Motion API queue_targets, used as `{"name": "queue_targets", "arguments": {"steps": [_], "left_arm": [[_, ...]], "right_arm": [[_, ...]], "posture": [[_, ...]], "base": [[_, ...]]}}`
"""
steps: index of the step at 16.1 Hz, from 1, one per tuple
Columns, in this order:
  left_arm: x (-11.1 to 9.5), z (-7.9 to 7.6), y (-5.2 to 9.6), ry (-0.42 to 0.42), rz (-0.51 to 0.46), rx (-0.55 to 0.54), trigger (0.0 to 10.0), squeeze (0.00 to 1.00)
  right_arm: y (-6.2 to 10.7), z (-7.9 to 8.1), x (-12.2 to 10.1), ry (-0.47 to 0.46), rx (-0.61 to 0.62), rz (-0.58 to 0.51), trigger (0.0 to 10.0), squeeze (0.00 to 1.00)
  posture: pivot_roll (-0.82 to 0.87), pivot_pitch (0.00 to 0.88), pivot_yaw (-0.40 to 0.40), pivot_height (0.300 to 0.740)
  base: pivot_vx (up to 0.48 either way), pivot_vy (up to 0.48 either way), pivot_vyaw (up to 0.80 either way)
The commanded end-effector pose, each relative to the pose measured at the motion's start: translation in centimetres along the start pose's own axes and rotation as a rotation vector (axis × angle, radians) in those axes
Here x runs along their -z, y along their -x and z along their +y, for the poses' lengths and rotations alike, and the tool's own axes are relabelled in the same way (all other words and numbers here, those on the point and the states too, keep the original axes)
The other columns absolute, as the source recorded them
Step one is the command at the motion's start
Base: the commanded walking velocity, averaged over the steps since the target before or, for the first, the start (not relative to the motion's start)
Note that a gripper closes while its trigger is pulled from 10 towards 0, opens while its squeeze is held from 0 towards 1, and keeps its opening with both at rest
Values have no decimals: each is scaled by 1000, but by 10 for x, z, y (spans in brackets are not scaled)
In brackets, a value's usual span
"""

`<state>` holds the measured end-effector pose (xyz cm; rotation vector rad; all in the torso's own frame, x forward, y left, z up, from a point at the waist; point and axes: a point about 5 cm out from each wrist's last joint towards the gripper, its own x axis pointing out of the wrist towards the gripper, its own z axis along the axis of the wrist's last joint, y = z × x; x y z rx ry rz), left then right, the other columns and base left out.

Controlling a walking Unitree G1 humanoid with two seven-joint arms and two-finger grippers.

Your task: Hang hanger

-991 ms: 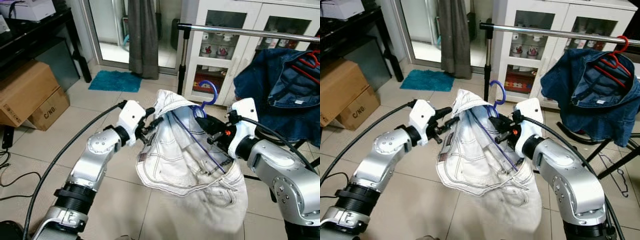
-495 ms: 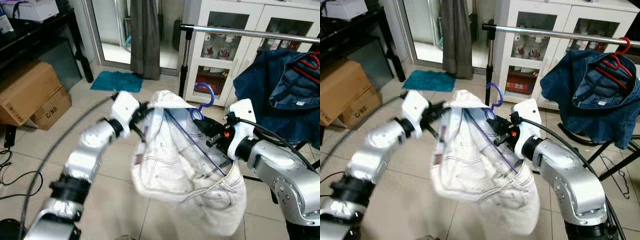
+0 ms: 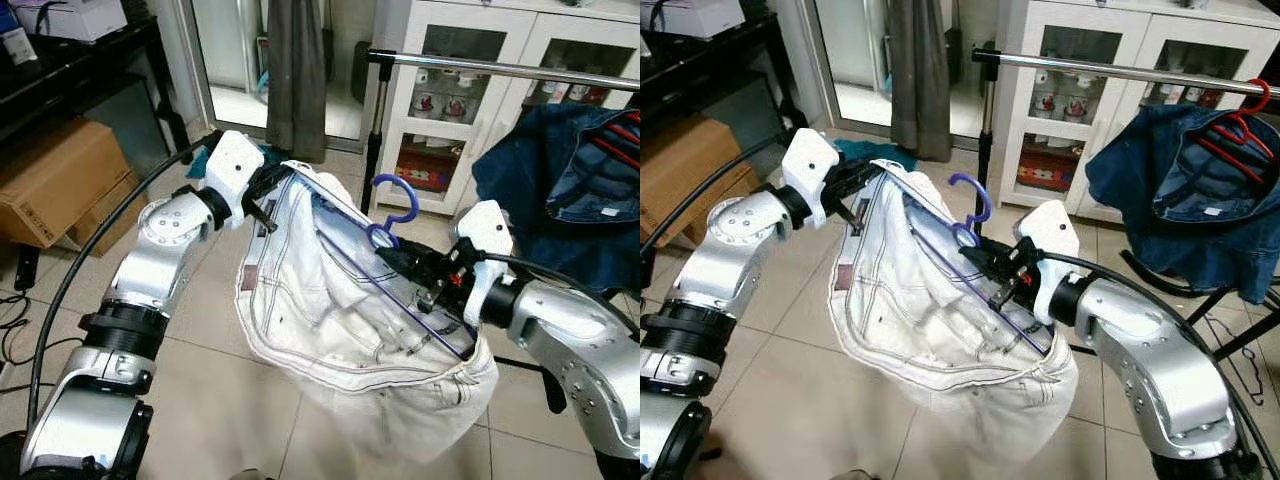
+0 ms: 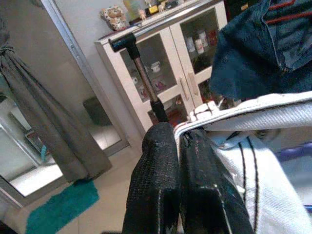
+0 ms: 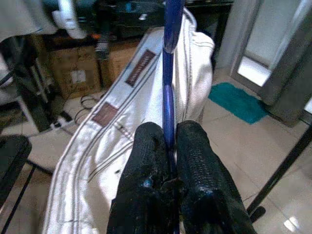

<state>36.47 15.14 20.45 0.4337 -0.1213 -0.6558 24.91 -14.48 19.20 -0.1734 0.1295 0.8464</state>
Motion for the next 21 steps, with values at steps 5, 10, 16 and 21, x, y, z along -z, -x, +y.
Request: {"name": "queue_targets", "arguments": {"steps": [5, 10, 16, 21], "left_arm": [[22, 59, 31, -153, 230, -216, 0, 0], [5, 46, 22, 21, 102, -140, 0, 0], [-14, -3, -15, 74, -6, -121, 0, 0], [-25, -24, -23, 31, -51, -37, 0, 0]], "right_arm": [[28, -9, 2, 8, -7, -11, 0, 0], [21, -32, 9, 88, 291, 123, 0, 0], [-28, 3, 6, 370, 179, 212, 0, 0], [-29, 10, 30, 393, 93, 433, 0, 0]], "posture": [[-71, 0, -7, 740], [-75, 0, -7, 740], [-71, 0, -14, 740], [-74, 0, -15, 740]], "base": [[0, 0, 0], [0, 0, 0], [0, 0, 0], [0, 0, 0]]}}
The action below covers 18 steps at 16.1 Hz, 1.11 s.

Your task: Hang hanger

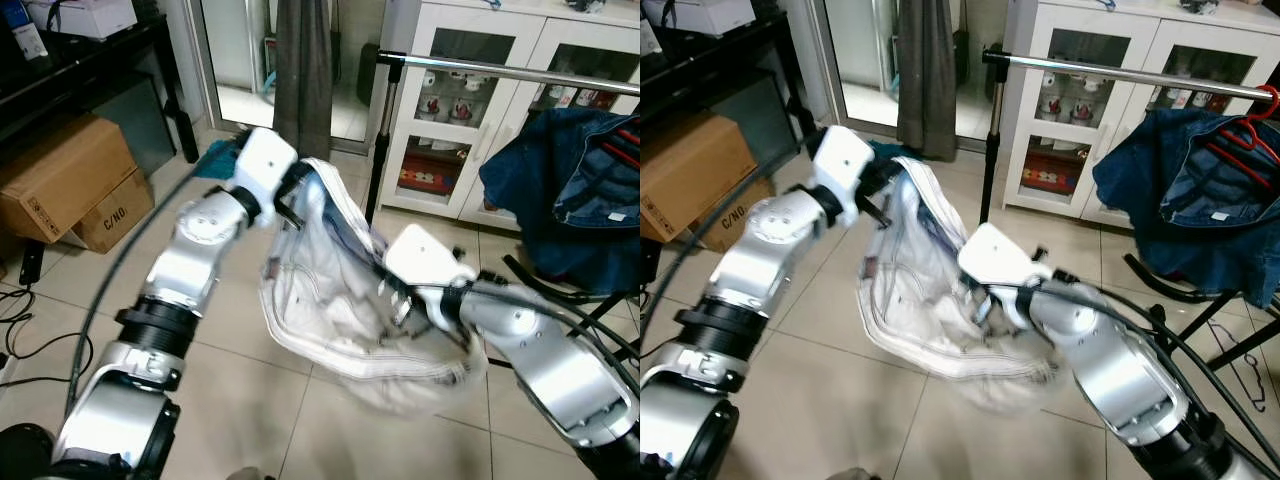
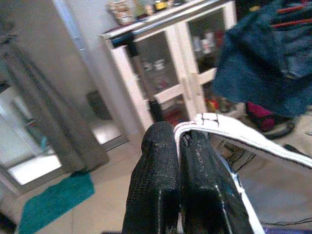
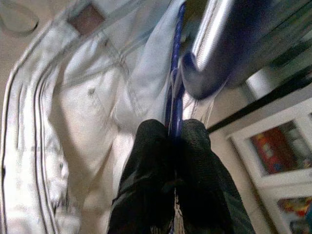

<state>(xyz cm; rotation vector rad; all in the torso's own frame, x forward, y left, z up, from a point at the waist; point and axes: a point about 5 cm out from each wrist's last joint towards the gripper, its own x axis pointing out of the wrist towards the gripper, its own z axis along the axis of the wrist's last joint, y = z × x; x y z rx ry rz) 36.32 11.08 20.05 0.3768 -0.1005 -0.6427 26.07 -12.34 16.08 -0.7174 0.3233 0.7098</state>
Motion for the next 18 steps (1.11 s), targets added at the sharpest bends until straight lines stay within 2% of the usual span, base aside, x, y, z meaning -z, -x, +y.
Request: {"name": "queue_targets", "arguments": {"steps": [1, 2, 3, 5, 6, 7, 8, 9, 10, 11, 12, 13, 15, 16, 18], "left_arm": [[-13, 7, 4, -49, -49, -25, 0, 0], [-12, 8, 5, -62, -42, -32, 0, 0], [-7, 16, 10, -132, -2, -57, 0, 0], [-1, 26, 16, -209, 51, -71, 0, 0], [8, 38, 24, -275, 121, -90, 0, 0], [13, 46, 30, -305, 159, -105, 0, 0], [20, 61, 40, -320, 212, -158, 0, 0], [22, 67, 43, -319, 226, -182, 0, 0], [26, 79, 51, -323, 266, -230, 0, 0], [28, 82, 54, -317, 278, -245, 0, 0], [30, 82, 54, -285, 267, -249, 0, 0], [30, 81, 53, -280, 261, -244, 0, 0], [29, 73, 46, -216, 219, -228, 0, 0], [26, 70, 44, -186, 186, -223, 0, 0], [10, 63, 36, -62, 56, -198, 0, 0]], "right_arm": [[3, 6, 15, -5, -52, 86, 0, 0], [5, 6, 18, -8, -56, 100, 0, 0], [10, 4, 26, -12, -64, 134, 0, 0], [17, -1, 31, -41, -57, 152, 0, 0], [25, -8, 33, -109, -49, 136, 0, 0], [32, -11, 32, -143, -67, 94, 0, 0], [42, -13, 30, -183, -101, 28, 0, 0], [46, -14, 29, -194, -113, 8, 0, 0], [52, -15, 29, -223, -132, -18, 0, 0], [53, -17, 27, -234, -123, -36, 0, 0], [51, -18, 19, -267, -96, -99, 0, 0], [50, -18, 17, -278, -92, -114, 0, 0], [45, -15, 10, -287, -92, -157, 0, 0], [42, -12, 10, -272, -76, -140, 0, 0], [33, -19, 17, -251, 56, -59, 0, 0]], "posture": [[-73, 0, -15, 740], [-73, 0, -15, 740], [-73, 0, -15, 740], [-68, 0, -15, 740], [-68, 0, -8, 740], [-68, 0, -8, 740], [-71, 0, -3, 740], [-71, 0, -3, 740], [-71, 0, 5, 740], [-71, 0, 5, 740], [-71, 0, 5, 740], [-71, 0, 7, 740], [-71, 0, 5, 740], [-71, 0, 5, 740], [-69, 0, 2, 740]], "base": [[0, 0, 0], [0, 0, 0], [0, 0, 0], [0, 0, 0], [0, 0, 0], [0, 0, 0], [0, 0, 0], [0, 0, 0], [0, 0, 0], [0, 0, 0], [0, 0, 0], [0, 0, 0], [0, 0, 0], [0, 0, 0], [0, 0, 0]]}}
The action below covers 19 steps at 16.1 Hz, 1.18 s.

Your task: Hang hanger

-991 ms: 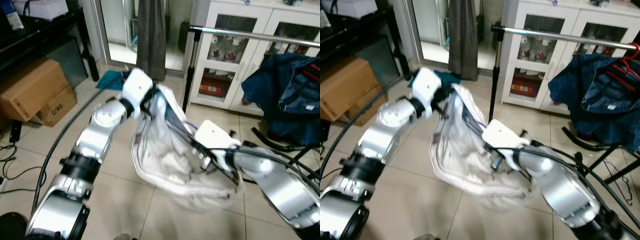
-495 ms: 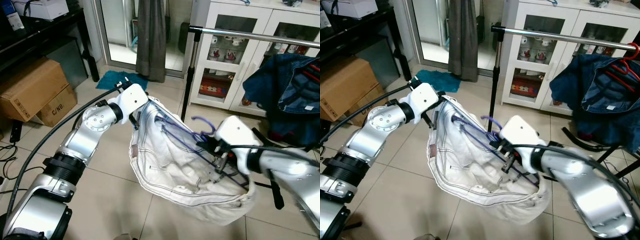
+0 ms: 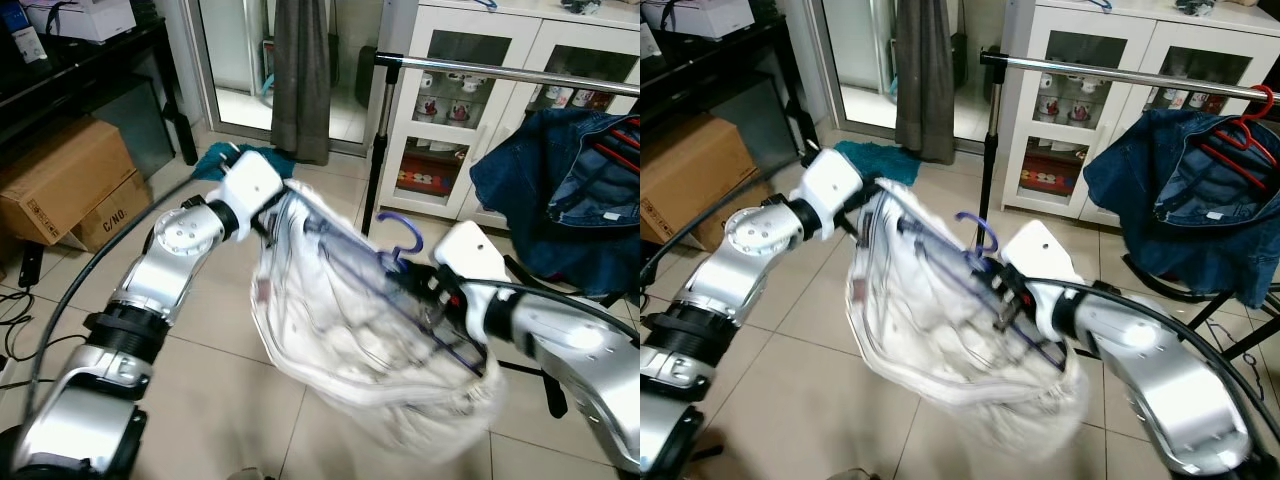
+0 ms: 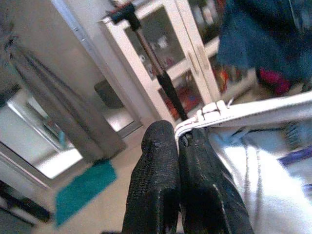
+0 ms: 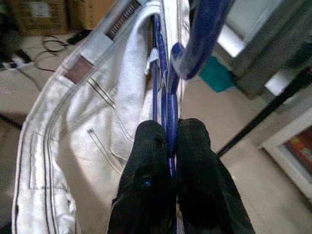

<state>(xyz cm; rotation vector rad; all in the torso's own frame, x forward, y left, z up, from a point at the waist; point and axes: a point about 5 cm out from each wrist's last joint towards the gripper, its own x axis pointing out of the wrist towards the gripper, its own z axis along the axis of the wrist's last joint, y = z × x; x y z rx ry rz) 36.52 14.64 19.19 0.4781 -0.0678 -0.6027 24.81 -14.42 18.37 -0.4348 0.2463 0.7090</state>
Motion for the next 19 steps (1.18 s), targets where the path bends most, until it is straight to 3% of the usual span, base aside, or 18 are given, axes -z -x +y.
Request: {"name": "queue_targets", "arguments": {"steps": [1, 2, 3, 4, 5, 6, 8, 10, 16, 19], "left_arm": [[-11, 36, 11, 51, -29, -160, 627, 0], [-13, 32, 8, 54, -38, -144, 2706, 0], [-18, 25, 3, 61, -56, -129, 8863, 0], [-19, 21, 1, 67, -63, -133, 10000, 0], [-17, 17, 0, 71, -56, -126, 10000, 263], [-13, 15, 2, 52, -41, -118, 10000, 1000], [1, 11, 10, 4, 15, -111, 10000, 1000], [7, 9, 16, 11, 19, -132, 10000, 1000], [10, -15, 29, 253, -164, -47, 10000, 1000], [19, -24, 37, 248, -146, 32, 10000, 1000]], "right_arm": [[0, -10, 16, -3, 102, 109, 0, 0], [-2, -10, 14, -14, 116, 101, 0, 0], [-7, -9, 9, -38, 144, 72, 0, 0], [-9, -9, 5, -61, 159, 43, 0, 0], [-11, -8, 1, -77, 167, 5, 0, 0], [-11, -9, -2, -101, 177, -22, 0, 0], [-11, -10, -6, -139, 191, -57, 0, 0], [-10, -10, -8, -168, 183, -81, 0, 0], [-5, -7, -18, -226, 79, -183, 0, 0], [-1, -7, -20, -246, 41, -205, 0, 0]], "posture": [[-68, 0, 0, 740], [-67, 0, -1, 740], [-67, 0, -2, 740], [-66, 0, -3, 740], [-69, 0, -3, 740], [-72, 0, -2, 740], [-73, 0, -3, 740], [-72, 0, -7, 740], [-70, 0, -19, 740], [-70, 0, -19, 740]], "base": [[0, 0, 0], [0, 0, 0], [0, 0, 0], [0, 0, 0], [0, 0, 0], [0, 0, 0], [0, 0, 0], [0, 0, 0], [0, 0, 0], [0, 0, 0]]}}
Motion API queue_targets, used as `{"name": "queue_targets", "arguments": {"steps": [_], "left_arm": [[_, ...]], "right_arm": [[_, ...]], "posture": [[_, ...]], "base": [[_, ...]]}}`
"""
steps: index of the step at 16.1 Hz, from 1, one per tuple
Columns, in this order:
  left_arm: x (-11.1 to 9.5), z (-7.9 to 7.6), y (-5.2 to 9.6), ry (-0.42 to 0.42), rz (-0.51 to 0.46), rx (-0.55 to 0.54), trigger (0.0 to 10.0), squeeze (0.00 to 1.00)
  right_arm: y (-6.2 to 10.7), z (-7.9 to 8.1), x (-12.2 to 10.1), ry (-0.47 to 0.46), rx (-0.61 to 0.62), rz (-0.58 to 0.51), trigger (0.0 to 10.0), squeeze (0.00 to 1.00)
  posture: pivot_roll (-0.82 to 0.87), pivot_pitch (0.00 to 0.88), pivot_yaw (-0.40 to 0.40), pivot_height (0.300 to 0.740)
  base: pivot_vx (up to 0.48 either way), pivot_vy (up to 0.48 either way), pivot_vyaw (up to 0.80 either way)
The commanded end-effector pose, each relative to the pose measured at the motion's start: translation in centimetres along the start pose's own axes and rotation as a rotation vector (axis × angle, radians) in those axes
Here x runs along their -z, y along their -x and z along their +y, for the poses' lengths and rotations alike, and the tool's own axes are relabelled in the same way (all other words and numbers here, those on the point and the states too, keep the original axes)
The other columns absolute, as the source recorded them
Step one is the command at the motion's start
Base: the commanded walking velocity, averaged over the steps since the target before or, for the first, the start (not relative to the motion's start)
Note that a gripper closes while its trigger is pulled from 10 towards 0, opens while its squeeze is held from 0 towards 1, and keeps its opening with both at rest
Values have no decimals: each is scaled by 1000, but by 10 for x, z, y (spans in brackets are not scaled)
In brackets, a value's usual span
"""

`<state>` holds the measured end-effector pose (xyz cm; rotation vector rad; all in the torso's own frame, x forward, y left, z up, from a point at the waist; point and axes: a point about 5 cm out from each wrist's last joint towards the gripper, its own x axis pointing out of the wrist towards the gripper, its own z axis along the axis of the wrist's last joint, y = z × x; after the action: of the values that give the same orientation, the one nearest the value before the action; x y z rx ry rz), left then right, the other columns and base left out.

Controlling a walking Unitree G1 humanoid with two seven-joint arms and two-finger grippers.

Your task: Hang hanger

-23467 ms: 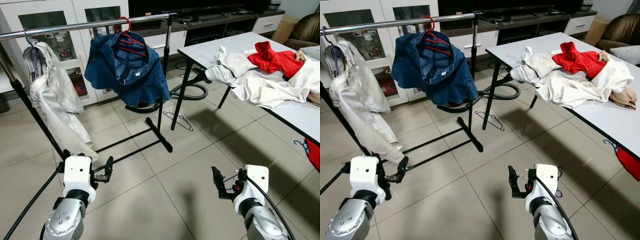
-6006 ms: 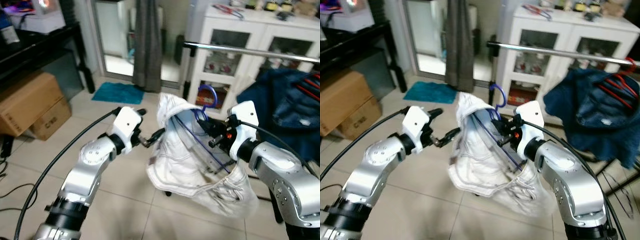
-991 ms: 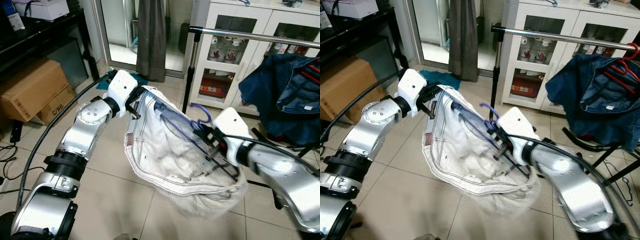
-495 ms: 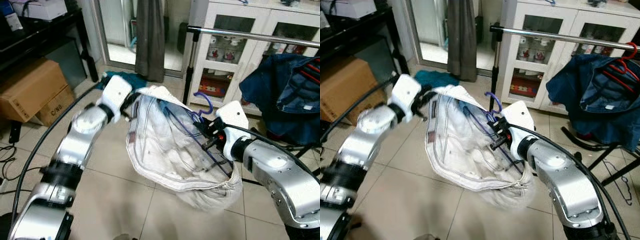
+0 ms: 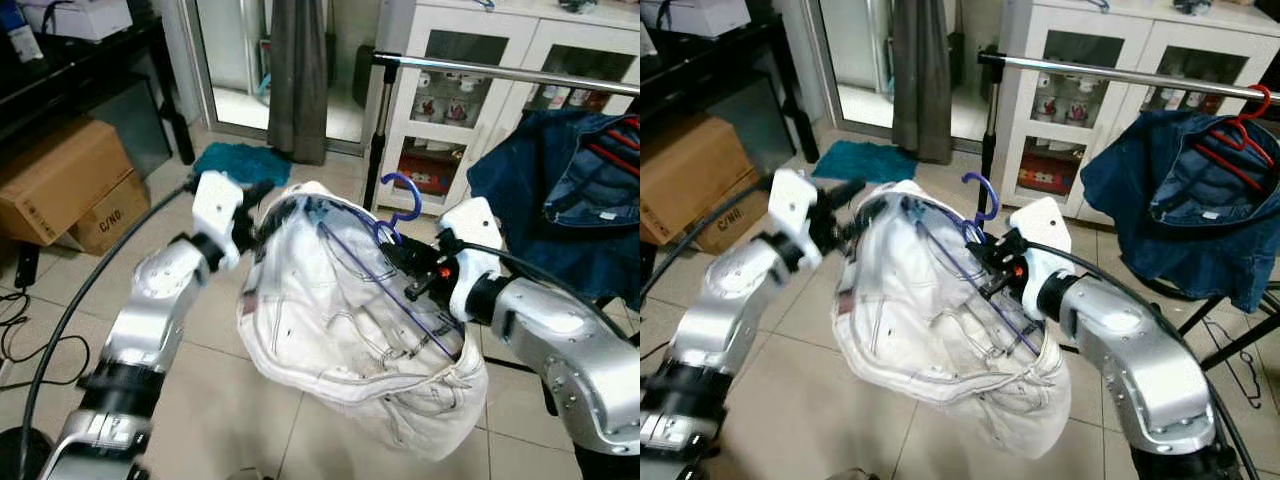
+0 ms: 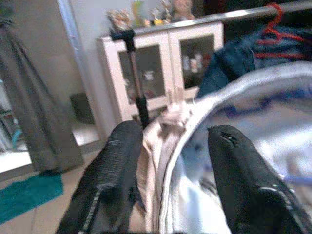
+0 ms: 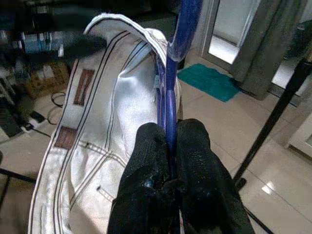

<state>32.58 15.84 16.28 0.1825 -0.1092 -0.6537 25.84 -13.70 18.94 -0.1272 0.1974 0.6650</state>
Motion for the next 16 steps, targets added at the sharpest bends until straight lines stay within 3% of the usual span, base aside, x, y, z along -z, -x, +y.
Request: {"name": "queue_targets", "arguments": {"steps": [1, 3, 4, 5, 9, 12, 13, 14, 16], "left_arm": [[-4, 1, 1, -20, -7, 12, 10000, 1000], [-1, 11, 9, -18, -9, -51, 10000, 1000], [-3, 13, 14, 35, -50, -46, 10000, 467], [-4, 14, 18, 71, -71, -34, 10000, 0], [6, 6, 25, 159, -30, 85, 10000, 0], [14, 7, 24, 154, 22, 111, 10000, 0], [16, 10, 22, 124, 49, 91, 8980, 0], [15, 12, 21, 123, 46, 83, 0, 0], [11, 14, 20, 120, 15, 64, 0, 0]], "right_arm": [[7, 0, -12, 23, 0, -64, 0, 0], [11, 0, -15, 0, -29, -82, 0, 0], [13, 0, -17, -13, -54, -99, 0, 0], [15, -1, -19, -20, -69, -110, 0, 0], [18, -4, -28, -25, -98, -138, 0, 0], [20, -2, -33, -28, -129, -158, 0, 0], [21, -2, -35, -27, -135, -163, 0, 0], [21, -2, -35, -26, -137, -163, 0, 0], [22, -3, -35, -23, -129, -160, 0, 0]], "posture": [[-74, 0, -19, 740], [-75, 0, -18, 740], [-75, 0, -18, 740], [-75, 0, -18, 740], [-70, 0, -24, 740], [-70, 0, -24, 740], [-74, 0, -19, 740], [-77, 0, -14, 740], [-79, 0, -10, 740]], "base": [[0, 0, 0], [0, 0, 0], [0, 0, 0], [0, 0, 0], [0, 0, 0], [0, 0, 0], [0, 0, 0], [0, 0, 0], [0, 0, 0]]}}
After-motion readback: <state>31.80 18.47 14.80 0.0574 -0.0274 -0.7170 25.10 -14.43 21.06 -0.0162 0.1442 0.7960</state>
